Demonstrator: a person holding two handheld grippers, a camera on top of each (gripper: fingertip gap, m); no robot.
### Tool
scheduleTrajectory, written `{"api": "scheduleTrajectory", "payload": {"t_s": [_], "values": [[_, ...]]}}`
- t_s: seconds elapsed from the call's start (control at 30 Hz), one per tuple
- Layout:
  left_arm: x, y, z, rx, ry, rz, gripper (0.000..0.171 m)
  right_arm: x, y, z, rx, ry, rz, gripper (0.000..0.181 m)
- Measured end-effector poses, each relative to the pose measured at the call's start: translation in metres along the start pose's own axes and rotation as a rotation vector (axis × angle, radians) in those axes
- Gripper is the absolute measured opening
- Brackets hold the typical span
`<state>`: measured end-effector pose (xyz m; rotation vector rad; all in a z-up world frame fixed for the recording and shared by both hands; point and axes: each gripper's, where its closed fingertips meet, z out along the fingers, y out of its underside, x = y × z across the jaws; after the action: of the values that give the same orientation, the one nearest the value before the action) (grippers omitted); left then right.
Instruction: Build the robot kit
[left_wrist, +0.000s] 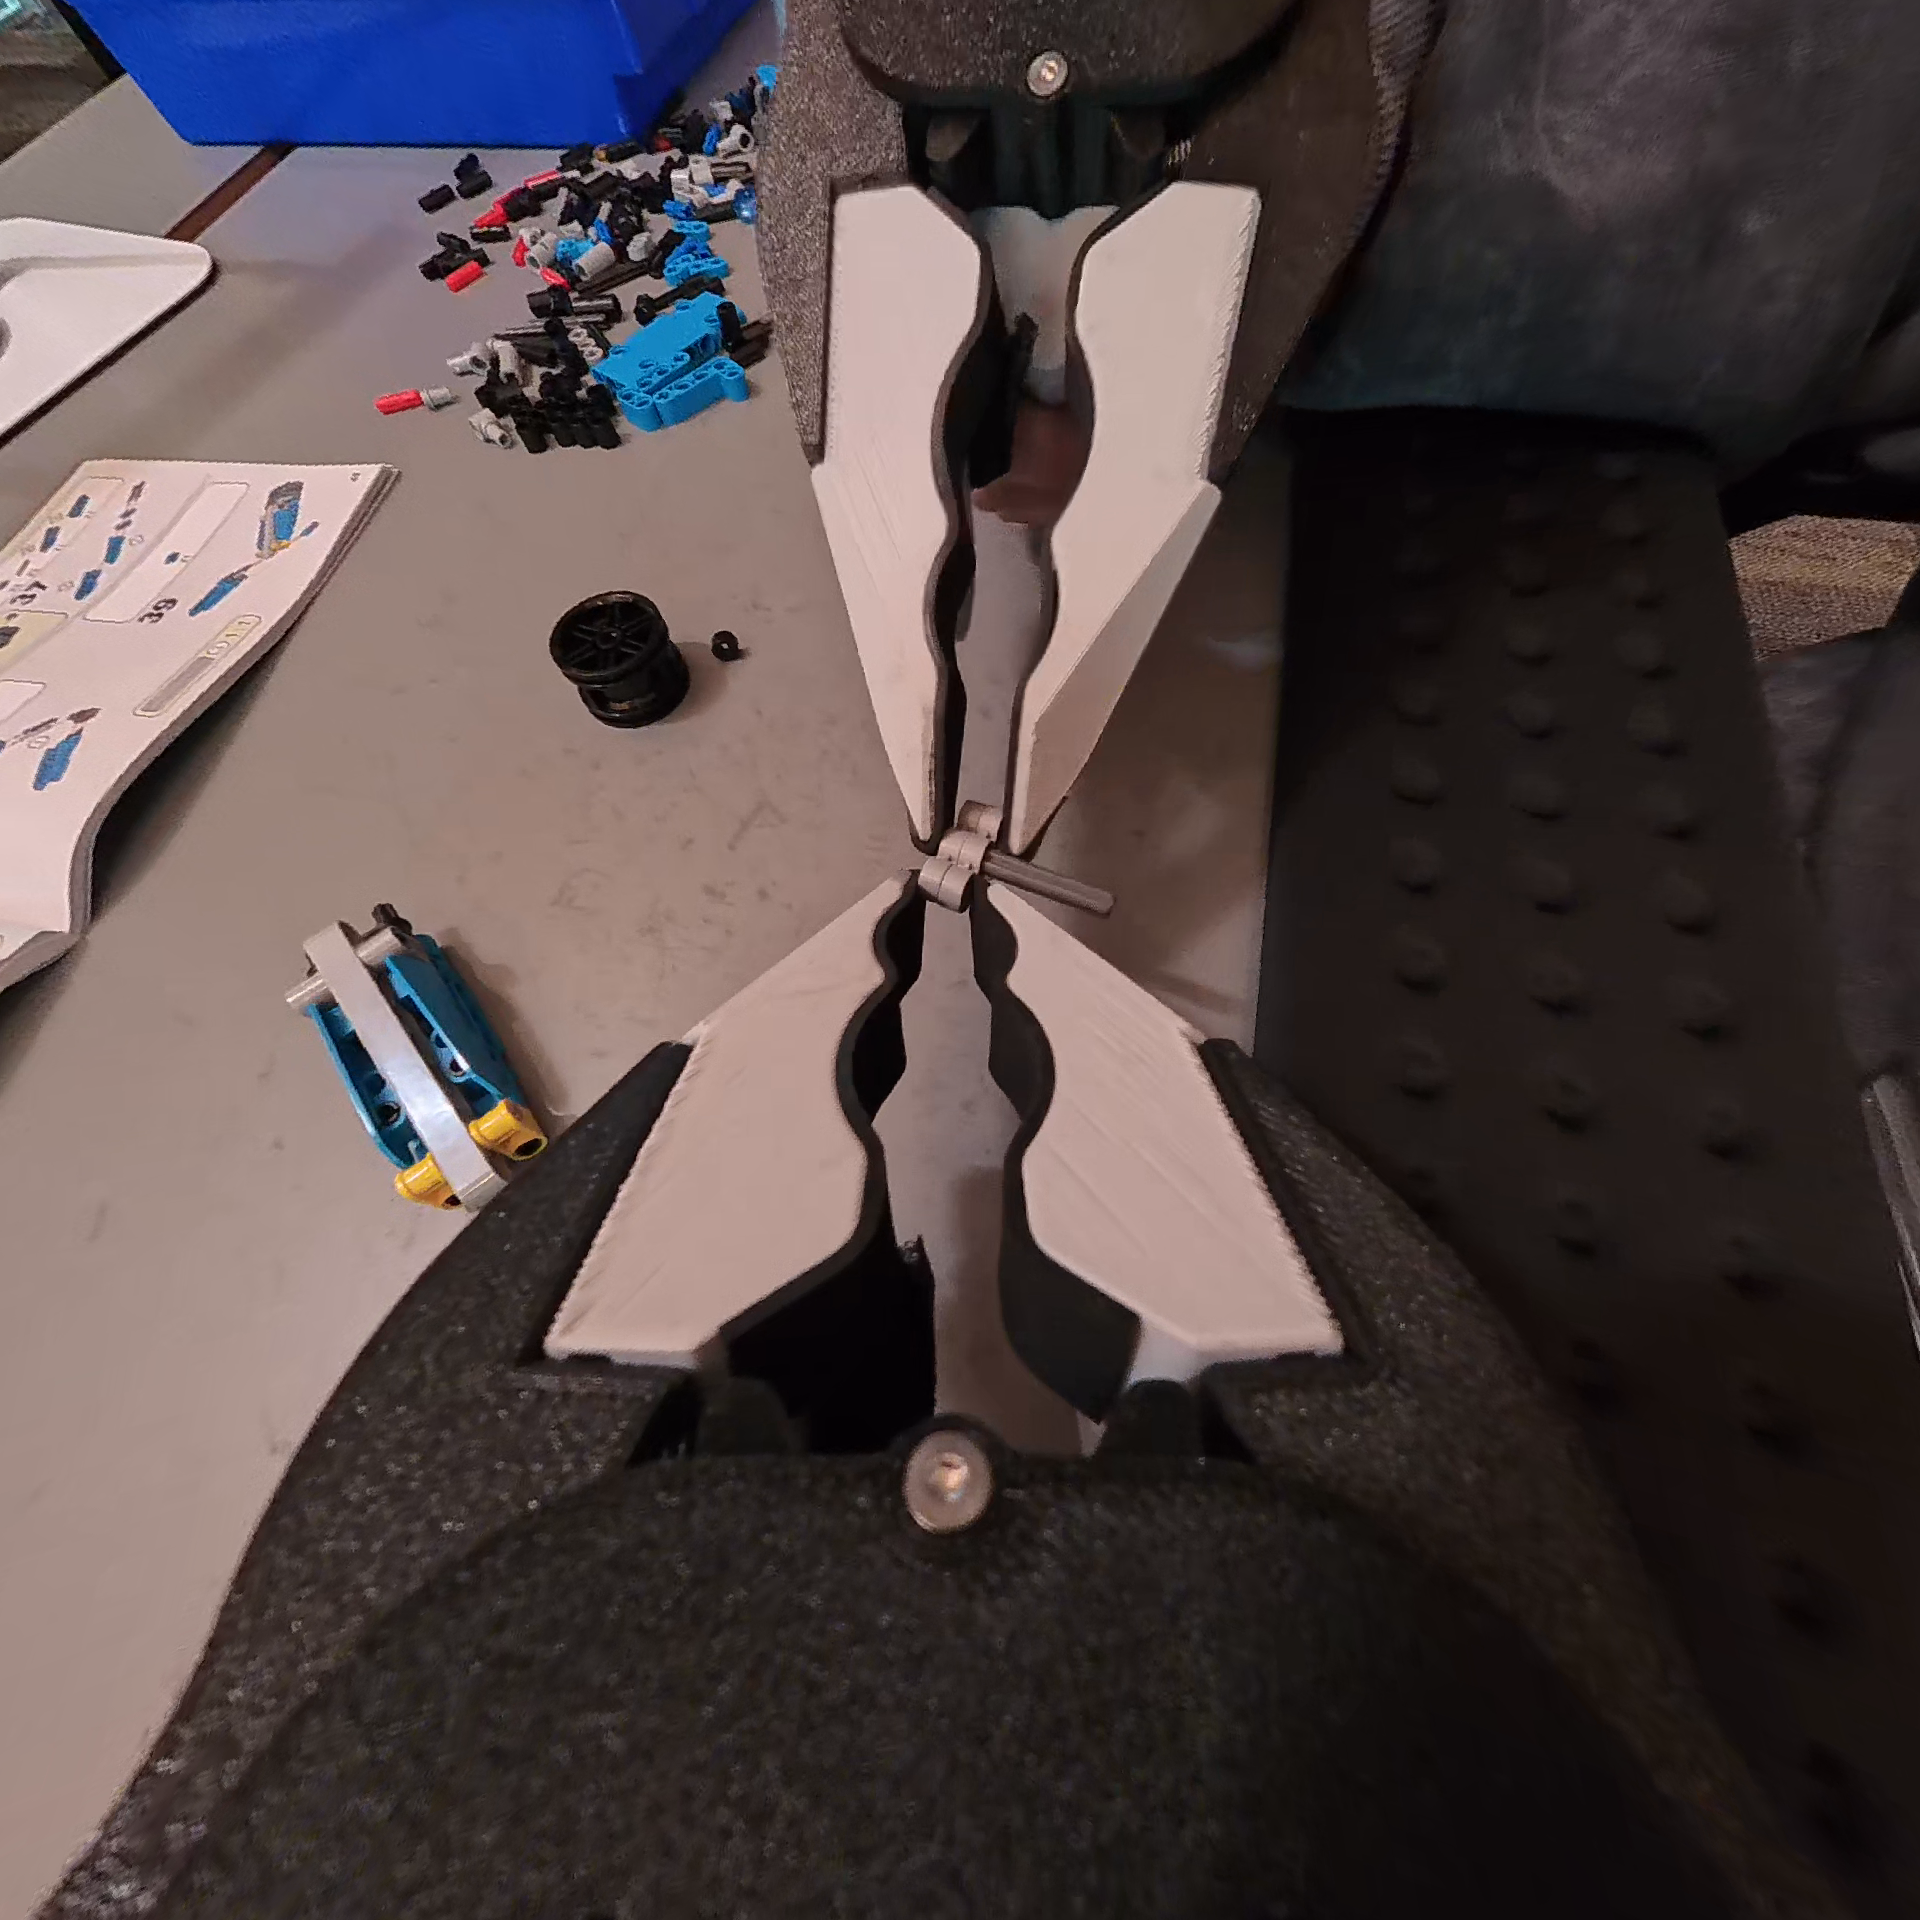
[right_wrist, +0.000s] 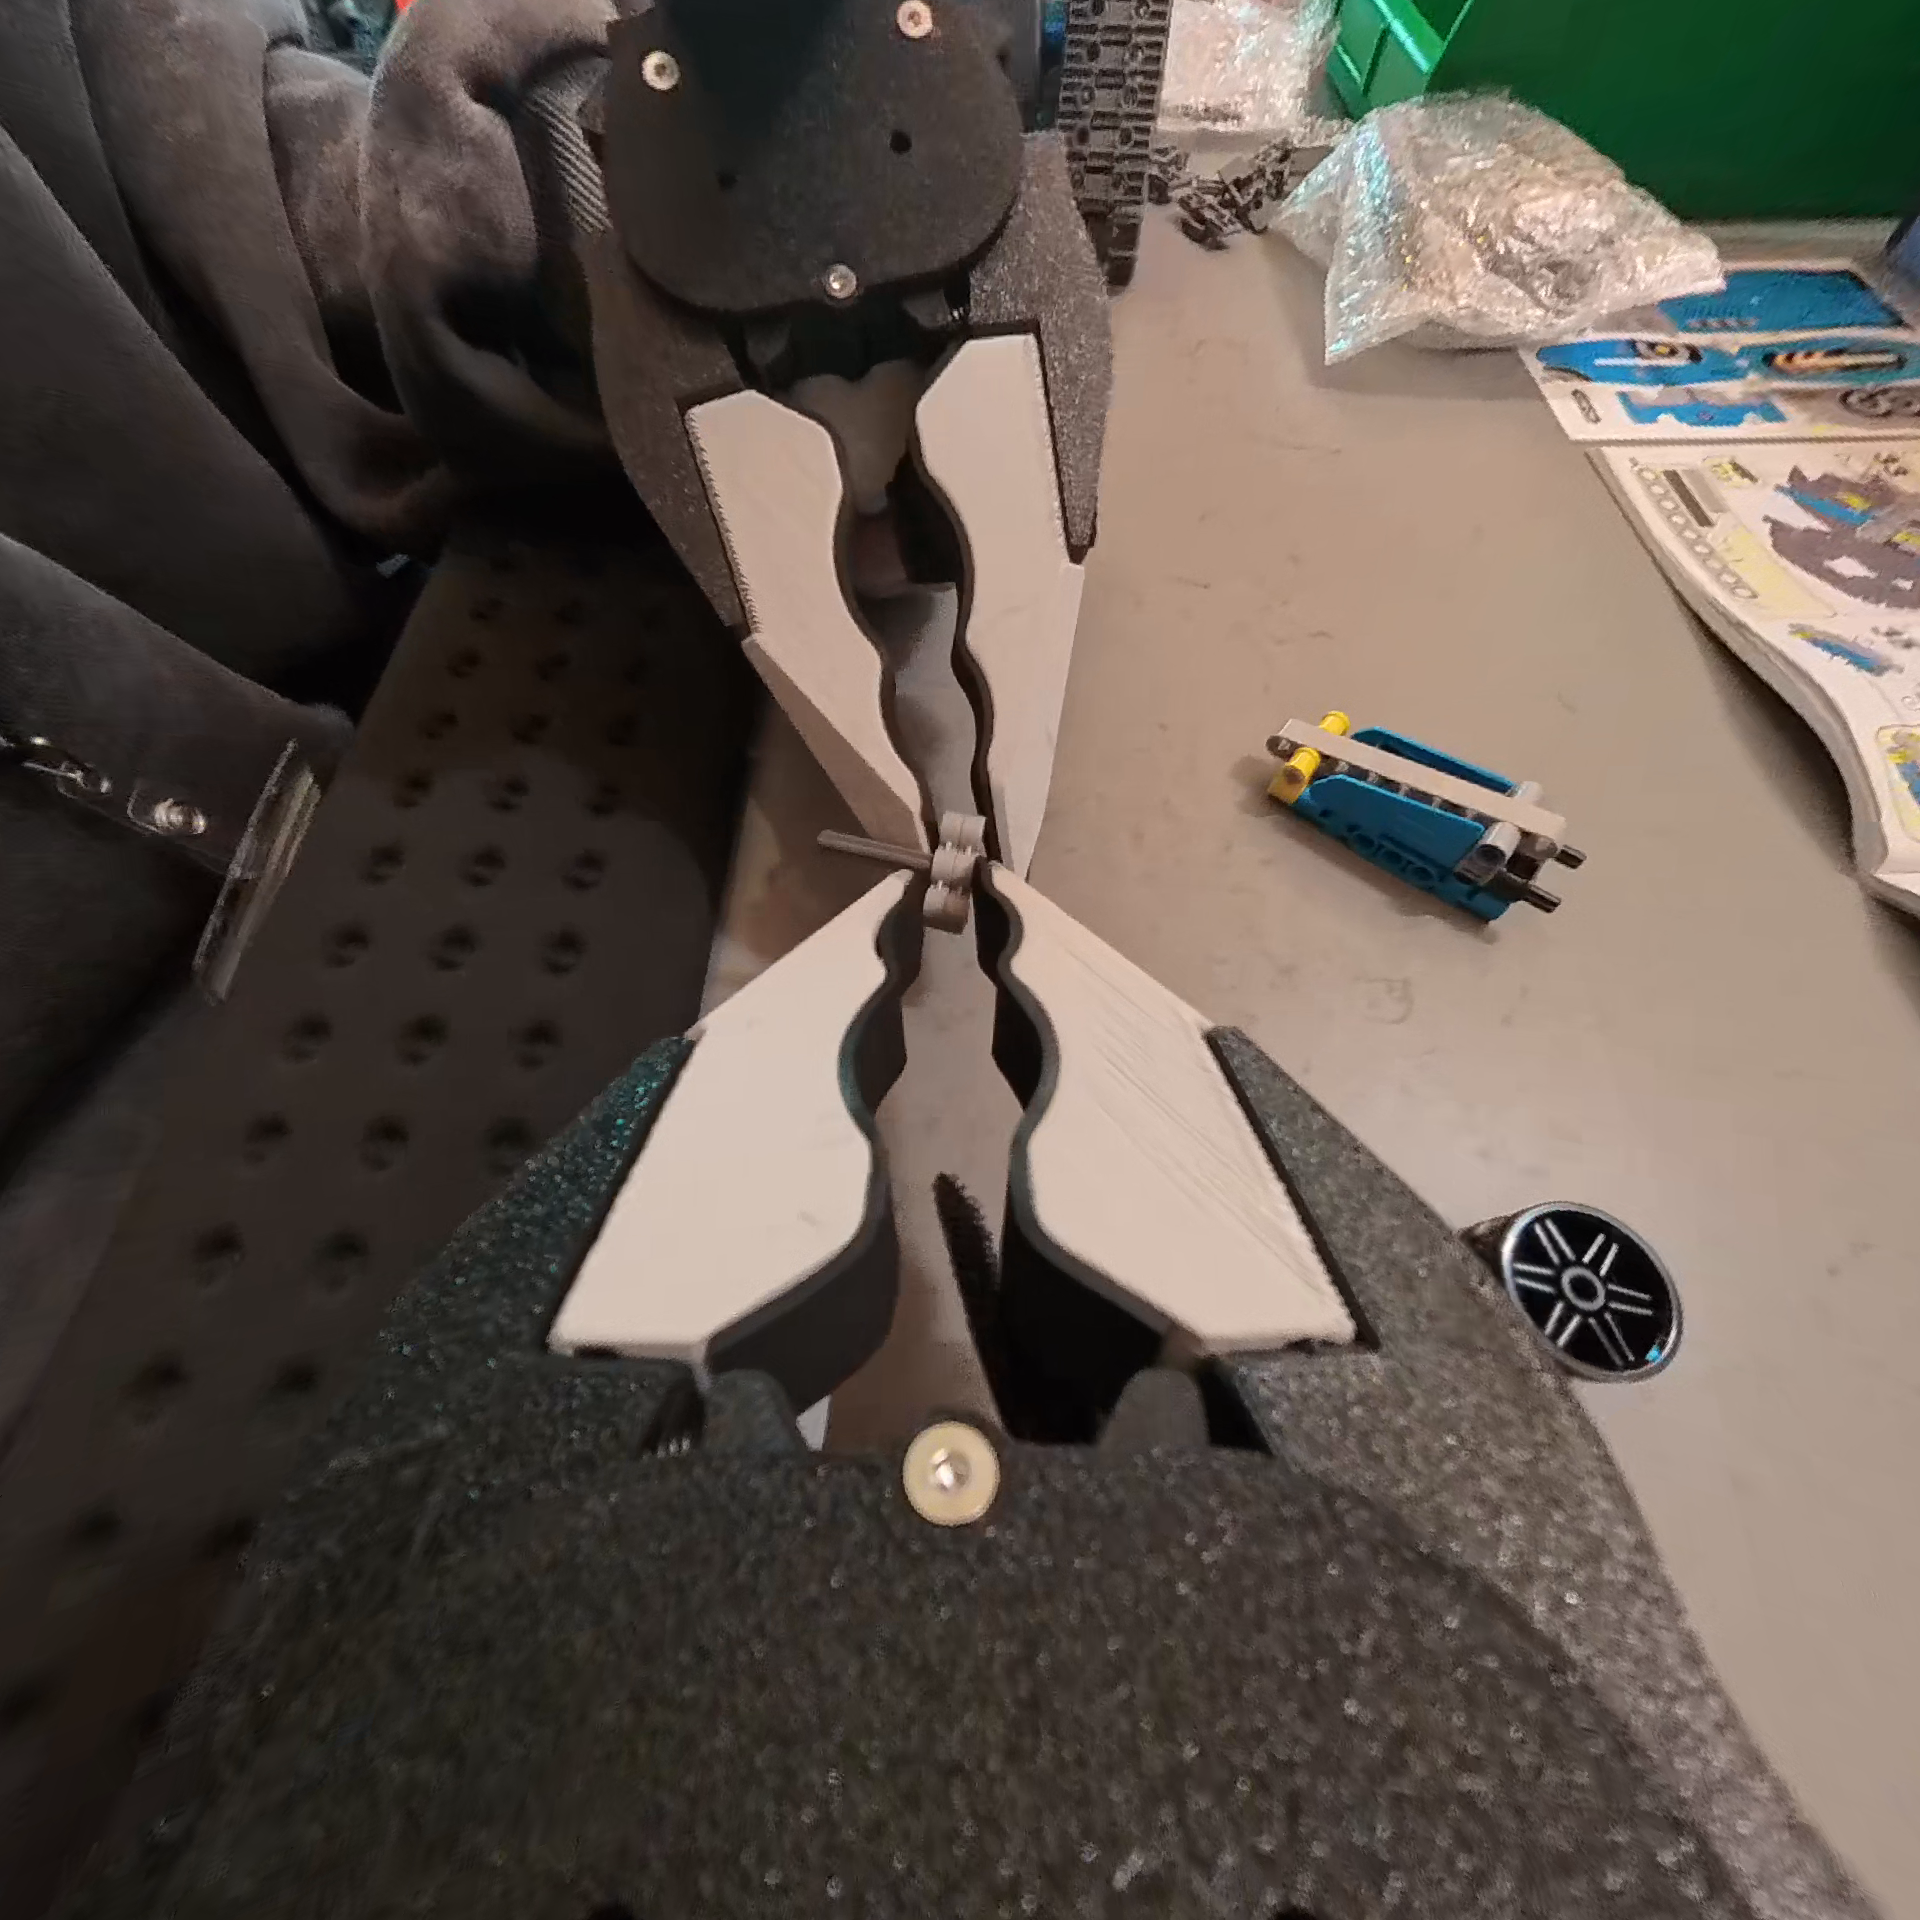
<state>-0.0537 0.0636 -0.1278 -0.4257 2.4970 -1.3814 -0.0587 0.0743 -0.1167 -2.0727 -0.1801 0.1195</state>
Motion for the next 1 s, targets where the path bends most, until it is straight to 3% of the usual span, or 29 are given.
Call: {"api": "scheduleTrajectory", "payload": {"t_s": [0.2,0.3,0.4,0.53,0.6,0.7,0.8,0.93,1.0], "values": [[0.001,-0.041,-0.011,0.117,-0.025,-0.032,0.008,0.000,-0.025,-0.027,0.071,0.093,0.052,0.008],[0.001,-0.065,-0.014,0.159,-0.042,-0.053,0.023,0.008,-0.027,-0.064,0.084,0.281,0.089,0.008],[0.000,-0.074,-0.009,0.135,-0.017,-0.143,0.025,0.021,-0.009,-0.115,0.094,0.507,0.179,0.008],[-0.001,-0.084,0.005,0.010,0.007,-0.207,0.025,0.033,0.038,-0.188,0.045,0.773,0.305,0.009],[-0.007,-0.086,0.012,-0.077,0.001,-0.184,0.025,0.033,0.057,-0.212,0.110,0.821,0.397,0.009],[-0.028,-0.077,0.029,-0.217,-0.050,-0.142,0.023,0.034,0.068,-0.224,0.249,0.821,0.511,0.009],[-0.043,-0.069,0.056,-0.308,-0.070,-0.149,0.023,0.041,0.072,-0.232,0.266,0.869,0.538,0.009],[-0.040,-0.090,0.107,-0.324,-0.028,-0.147,0.024,0.046,0.082,-0.257,0.341,1.007,0.621,0.009],[-0.040,-0.089,0.122,-0.392,-0.022,-0.091,0.024,0.040,0.088,-0.267,0.406,1.066,0.669,0.008]]}}
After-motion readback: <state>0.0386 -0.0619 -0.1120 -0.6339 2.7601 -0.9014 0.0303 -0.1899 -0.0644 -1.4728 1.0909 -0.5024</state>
